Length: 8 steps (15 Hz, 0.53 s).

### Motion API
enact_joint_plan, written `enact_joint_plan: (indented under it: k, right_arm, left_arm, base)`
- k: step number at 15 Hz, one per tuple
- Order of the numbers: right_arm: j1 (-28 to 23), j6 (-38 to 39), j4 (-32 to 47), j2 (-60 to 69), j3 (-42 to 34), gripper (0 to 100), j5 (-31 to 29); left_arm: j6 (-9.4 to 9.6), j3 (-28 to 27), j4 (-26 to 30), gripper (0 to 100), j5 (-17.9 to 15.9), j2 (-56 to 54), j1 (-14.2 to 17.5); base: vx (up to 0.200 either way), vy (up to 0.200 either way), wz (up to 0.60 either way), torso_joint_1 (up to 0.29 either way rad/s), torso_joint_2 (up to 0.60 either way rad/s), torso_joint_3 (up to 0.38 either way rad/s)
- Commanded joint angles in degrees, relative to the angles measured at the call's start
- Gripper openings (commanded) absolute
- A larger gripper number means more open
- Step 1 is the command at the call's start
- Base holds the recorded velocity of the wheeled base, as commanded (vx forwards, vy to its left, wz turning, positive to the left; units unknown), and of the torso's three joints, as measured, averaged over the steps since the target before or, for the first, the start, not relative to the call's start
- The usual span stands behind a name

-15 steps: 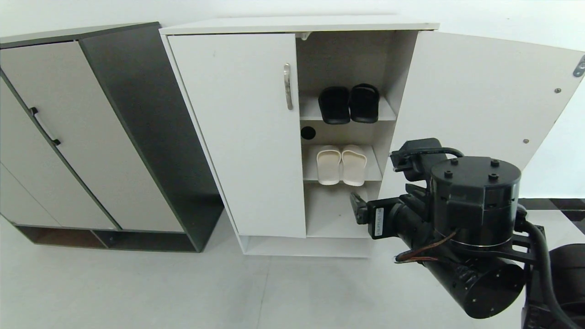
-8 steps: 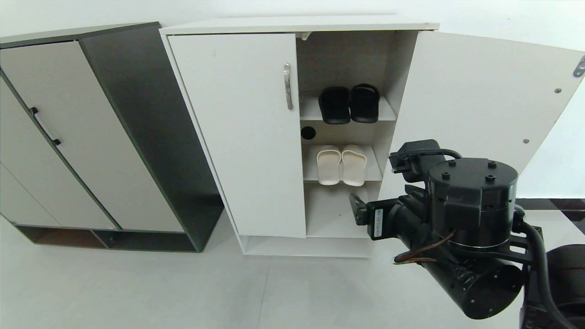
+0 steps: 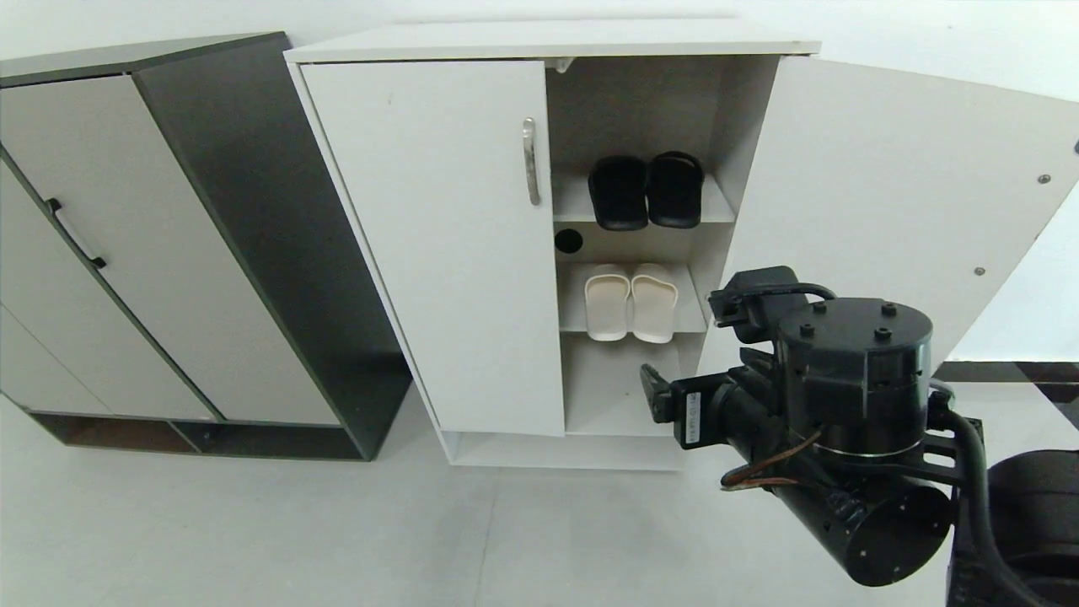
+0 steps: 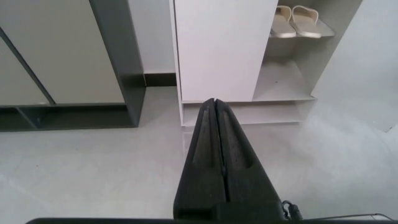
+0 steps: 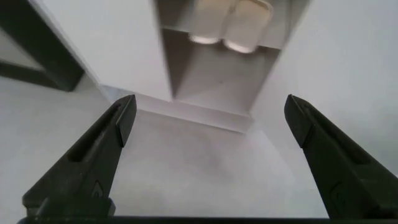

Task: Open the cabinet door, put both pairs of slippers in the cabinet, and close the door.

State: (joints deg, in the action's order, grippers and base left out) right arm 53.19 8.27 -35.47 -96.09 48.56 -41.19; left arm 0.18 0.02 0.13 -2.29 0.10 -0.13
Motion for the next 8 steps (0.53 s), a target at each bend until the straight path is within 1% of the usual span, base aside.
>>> enact_joint_plan:
  k: [1,3,8]
  right_arm:
    - [0.2,-0.1,-0.2,0.0,0.0,100,0.0]
    - [0.2,-0.1,-0.2,0.0,0.0,100,0.0]
    - [0.2,-0.1,-0.2,0.0,-0.2,100,0.0]
  left_arm:
    - [-0.01,0.0,-0.1,0,0.0,0.1,0.0]
    - [-0.01,0.0,-0.1,0,0.0,0.1,0.0]
    - [-0.01,0.0,-0.1,0,0.0,0.1,0.0]
  base:
    - [0.0,0.0,0.0,0.061,-0.52,-0.378]
    - [0.0,0.0,0.0,0.032,-0.55,-0.354]
    - [0.0,0.0,0.0,0.121,-0.47,-0.339]
